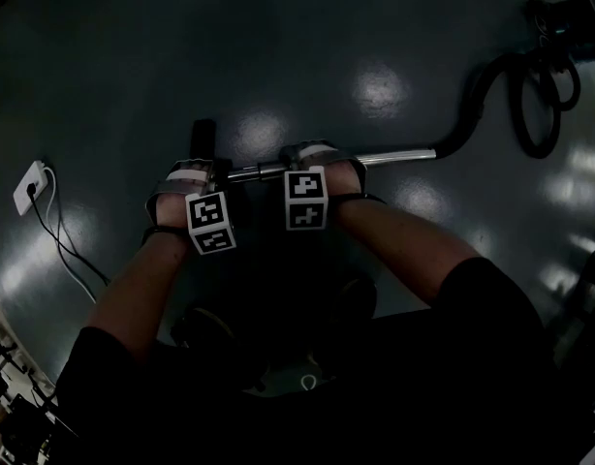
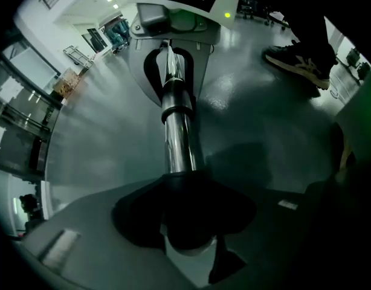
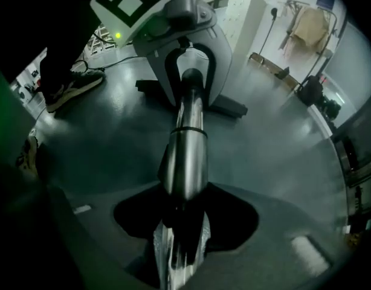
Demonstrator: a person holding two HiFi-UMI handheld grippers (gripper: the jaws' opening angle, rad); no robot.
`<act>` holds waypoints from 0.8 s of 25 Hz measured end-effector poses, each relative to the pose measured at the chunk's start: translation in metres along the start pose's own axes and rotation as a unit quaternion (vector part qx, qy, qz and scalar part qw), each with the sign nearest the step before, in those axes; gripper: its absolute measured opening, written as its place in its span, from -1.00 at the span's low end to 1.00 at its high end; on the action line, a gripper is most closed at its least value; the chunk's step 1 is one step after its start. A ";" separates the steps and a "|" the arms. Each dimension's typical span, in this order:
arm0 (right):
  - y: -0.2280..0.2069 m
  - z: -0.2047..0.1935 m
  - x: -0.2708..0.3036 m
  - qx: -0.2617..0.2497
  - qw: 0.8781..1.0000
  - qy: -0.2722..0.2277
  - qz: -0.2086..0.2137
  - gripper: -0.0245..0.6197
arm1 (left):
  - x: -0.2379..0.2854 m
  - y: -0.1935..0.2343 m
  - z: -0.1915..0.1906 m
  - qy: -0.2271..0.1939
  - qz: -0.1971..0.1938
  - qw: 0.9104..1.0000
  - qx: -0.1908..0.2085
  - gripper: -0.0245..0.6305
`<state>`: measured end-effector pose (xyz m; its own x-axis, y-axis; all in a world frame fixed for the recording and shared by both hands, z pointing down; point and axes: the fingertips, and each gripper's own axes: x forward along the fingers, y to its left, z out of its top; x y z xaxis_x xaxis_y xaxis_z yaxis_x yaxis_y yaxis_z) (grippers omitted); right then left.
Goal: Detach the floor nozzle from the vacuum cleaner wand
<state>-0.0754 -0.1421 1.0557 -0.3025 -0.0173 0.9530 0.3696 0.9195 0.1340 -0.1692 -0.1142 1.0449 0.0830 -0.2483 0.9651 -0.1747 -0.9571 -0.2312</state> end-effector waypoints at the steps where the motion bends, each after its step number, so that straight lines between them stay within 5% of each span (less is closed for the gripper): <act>1: 0.000 -0.001 -0.001 0.002 1.000 -0.001 0.003 -0.35 | 0.000 0.000 0.001 -0.001 -0.002 1.000 -0.006 -0.36; 8: 0.002 0.001 -0.013 -0.022 1.000 -0.005 -0.006 -0.35 | -0.016 -0.010 0.008 -0.036 -0.119 0.990 -0.064 -0.39; 13: 0.005 0.005 -0.027 -0.034 0.999 -0.017 -0.019 -0.35 | -0.043 -0.015 0.021 -0.073 -0.279 0.949 -0.126 -0.43; 14: 0.004 0.006 -0.028 -0.029 0.999 -0.016 -0.018 -0.35 | -0.044 -0.014 0.021 -0.073 -0.280 0.949 -0.125 -0.43; 16: 0.000 0.006 -0.027 -0.009 1.000 -0.016 -0.015 -0.35 | -0.040 -0.008 0.017 -0.063 -0.237 0.963 -0.111 -0.43; 20: -0.009 0.009 -0.030 0.051 0.998 -0.035 0.010 -0.37 | -0.038 0.011 0.009 -0.025 -0.071 0.996 -0.048 -0.44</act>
<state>-0.0770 -0.1460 1.0232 -0.3577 0.0261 0.9335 0.2859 0.9547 0.0828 -0.1654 -0.1166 1.0051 0.1619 -0.1209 0.9794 -0.2496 -0.9652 -0.0779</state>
